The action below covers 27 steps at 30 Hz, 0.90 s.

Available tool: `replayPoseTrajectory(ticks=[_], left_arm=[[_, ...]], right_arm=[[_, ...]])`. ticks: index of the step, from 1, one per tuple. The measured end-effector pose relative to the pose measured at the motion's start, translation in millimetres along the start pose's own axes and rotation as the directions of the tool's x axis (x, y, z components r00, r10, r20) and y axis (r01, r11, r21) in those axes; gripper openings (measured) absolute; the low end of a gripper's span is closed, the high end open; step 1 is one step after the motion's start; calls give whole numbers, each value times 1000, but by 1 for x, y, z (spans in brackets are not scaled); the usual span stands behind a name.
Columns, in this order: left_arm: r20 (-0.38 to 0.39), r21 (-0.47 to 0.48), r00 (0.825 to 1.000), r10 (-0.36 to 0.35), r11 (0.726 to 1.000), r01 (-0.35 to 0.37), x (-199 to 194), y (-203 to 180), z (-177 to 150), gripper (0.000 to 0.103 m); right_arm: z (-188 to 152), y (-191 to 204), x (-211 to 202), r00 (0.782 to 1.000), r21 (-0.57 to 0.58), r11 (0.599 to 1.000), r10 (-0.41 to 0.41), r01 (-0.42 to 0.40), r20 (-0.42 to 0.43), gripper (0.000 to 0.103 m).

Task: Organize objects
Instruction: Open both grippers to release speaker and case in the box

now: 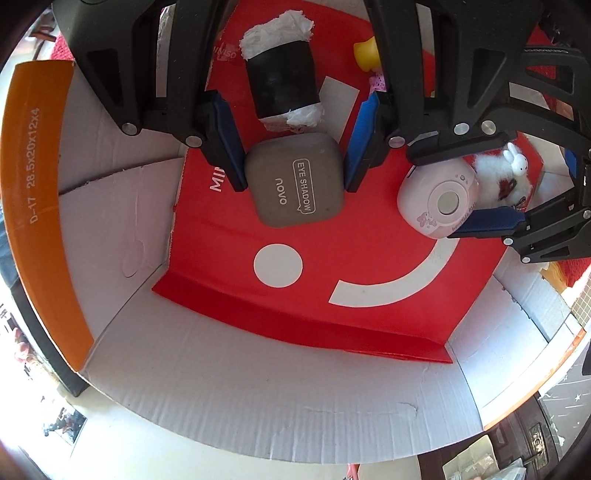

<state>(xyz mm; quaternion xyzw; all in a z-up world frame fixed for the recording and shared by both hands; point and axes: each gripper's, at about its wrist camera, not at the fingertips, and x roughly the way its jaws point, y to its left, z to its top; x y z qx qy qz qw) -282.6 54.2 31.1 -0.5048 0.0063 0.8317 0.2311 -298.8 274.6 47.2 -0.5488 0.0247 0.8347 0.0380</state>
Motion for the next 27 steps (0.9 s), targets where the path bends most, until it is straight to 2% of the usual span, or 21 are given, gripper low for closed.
replayPoseTrajectory(ticks=[9, 27], left_arm=[[-6, 11, 1000, 21, 1000, -21, 3, -4, 3, 54], [-1, -4, 1000, 16, 1000, -16, 3, -6, 3, 54]], right_arm=[[-7, -6, -3, 1000, 21, 1000, 1, 0, -22, 51], [-16, -13, -13, 1000, 24, 1000, 0, 0, -23, 54]])
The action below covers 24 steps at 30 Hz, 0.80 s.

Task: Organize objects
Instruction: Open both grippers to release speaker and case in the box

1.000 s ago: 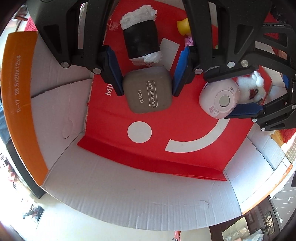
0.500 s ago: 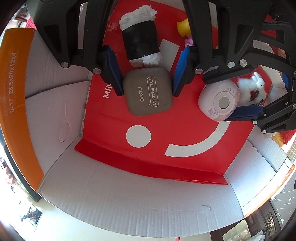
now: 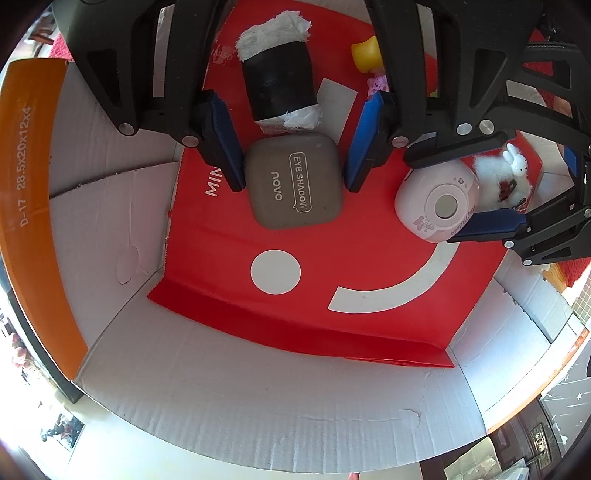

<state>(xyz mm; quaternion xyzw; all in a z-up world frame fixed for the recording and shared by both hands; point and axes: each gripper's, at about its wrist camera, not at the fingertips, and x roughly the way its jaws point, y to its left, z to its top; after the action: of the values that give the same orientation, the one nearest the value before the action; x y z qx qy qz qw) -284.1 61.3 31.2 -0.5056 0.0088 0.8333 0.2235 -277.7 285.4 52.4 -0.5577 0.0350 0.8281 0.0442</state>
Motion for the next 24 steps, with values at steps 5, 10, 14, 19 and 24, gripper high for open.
replayPoseTrajectory(ticks=[5, 10, 14, 19, 24], left_arm=[[2, -2, 1000, 0, 1000, 0, -3, 0, -1, 54], [6, -3, 1000, -1, 1000, 1, -9, 3, -2, 54], [15, -3, 1000, -2, 1000, 2, -10, 3, -2, 54], [18, -9, 1000, -9, 1000, 9, -9, 3, -1, 55], [21, -20, 1000, -22, 1000, 22, -11, 0, 2, 55]], right_arm=[[1, 2, -1, 1000, 1, 1000, 0, 0, 0, 55], [4, 3, 0, 1000, 0, 1000, 0, 0, -1, 55], [2, 3, -3, 1000, -3, 1000, -2, 2, -2, 55], [0, 1, -8, 1000, -2, 1000, 1, -1, -4, 56], [-3, 0, -14, 1000, -2, 1000, 3, -3, 0, 57]])
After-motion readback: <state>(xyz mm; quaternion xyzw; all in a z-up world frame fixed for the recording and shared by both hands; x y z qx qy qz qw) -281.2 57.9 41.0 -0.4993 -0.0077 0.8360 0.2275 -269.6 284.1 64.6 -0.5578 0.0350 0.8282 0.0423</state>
